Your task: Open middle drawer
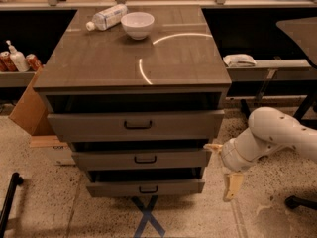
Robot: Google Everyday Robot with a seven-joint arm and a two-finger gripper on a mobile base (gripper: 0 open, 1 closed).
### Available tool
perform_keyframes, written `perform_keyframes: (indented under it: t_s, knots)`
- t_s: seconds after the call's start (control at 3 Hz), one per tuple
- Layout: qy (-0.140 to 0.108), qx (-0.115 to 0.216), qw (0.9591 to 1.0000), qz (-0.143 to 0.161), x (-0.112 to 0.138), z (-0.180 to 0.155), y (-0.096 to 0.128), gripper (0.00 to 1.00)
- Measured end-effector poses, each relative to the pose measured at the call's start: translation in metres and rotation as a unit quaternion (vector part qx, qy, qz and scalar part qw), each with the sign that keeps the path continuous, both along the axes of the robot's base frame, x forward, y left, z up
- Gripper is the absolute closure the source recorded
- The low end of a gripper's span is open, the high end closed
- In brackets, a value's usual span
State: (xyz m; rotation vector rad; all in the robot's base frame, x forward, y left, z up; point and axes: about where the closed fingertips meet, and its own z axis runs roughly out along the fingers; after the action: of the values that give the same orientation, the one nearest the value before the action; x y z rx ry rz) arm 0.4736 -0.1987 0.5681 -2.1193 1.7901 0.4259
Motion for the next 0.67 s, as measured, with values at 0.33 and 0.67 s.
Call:
perform_keyframes:
  t_s: [0.33,0.67]
  knots:
    - [-0.022,0.015,0.9994,0.023,0.012,-0.022,0.026,0.00]
    - [-0.030,0.035,0.9982,0.037,0.029,-0.052,0.049,0.00]
